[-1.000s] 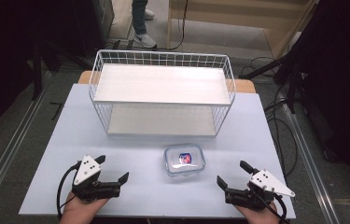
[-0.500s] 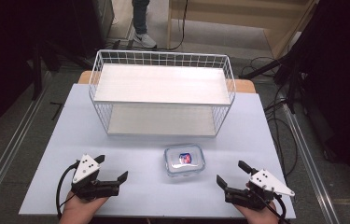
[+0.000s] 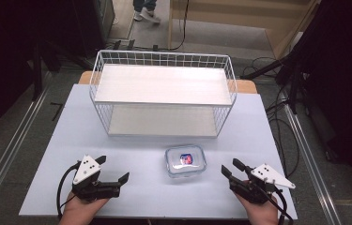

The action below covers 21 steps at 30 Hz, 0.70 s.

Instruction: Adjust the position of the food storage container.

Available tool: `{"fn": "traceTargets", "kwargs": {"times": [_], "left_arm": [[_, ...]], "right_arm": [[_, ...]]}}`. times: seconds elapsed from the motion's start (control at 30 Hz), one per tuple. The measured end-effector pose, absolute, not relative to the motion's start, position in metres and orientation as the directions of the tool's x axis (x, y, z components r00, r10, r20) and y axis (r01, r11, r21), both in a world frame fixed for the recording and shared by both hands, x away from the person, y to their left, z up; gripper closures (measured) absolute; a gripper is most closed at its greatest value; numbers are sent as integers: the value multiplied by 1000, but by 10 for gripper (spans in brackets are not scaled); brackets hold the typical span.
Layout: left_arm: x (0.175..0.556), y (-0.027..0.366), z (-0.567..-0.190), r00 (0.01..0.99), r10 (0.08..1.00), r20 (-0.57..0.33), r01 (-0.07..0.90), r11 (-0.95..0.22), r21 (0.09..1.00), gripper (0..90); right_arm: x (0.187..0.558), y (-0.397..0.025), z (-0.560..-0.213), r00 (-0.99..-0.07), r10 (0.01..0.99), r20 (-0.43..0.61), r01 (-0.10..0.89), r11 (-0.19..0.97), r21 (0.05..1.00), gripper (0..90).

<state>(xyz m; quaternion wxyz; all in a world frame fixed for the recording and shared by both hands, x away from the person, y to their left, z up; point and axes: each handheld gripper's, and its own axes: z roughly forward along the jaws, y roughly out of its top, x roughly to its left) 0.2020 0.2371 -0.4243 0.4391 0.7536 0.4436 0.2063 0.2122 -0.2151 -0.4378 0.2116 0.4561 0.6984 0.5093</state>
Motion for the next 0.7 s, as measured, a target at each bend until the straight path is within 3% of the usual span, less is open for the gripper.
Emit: {"fn": "traceTargets", "kwargs": {"times": [0.07, 0.13, 0.17, 0.27, 0.7], "left_arm": [[202, 237, -425, 523, 849, -78, 487, -221, 845, 35], [203, 238, -425, 521, 849, -84, 490, -217, 844, 35], [203, 237, -425, 520, 850, -85, 491, -216, 844, 35], [203, 237, -426, 519, 850, -87, 491, -213, 845, 35], [202, 239, -425, 514, 853, -90, 492, -206, 846, 35]], "right_arm": [[215, -214, -439, -495, 853, 165, 424, 71, 903, 553], [223, -210, -442, -497, 850, 174, 442, 76, 894, 651], [231, -205, -445, -502, 848, 171, 454, 90, 886, 752], [243, -196, -448, -505, 850, 151, 457, 115, 882, 893], [281, -157, -473, -530, 845, 74, 490, 234, 840, 900]]}}
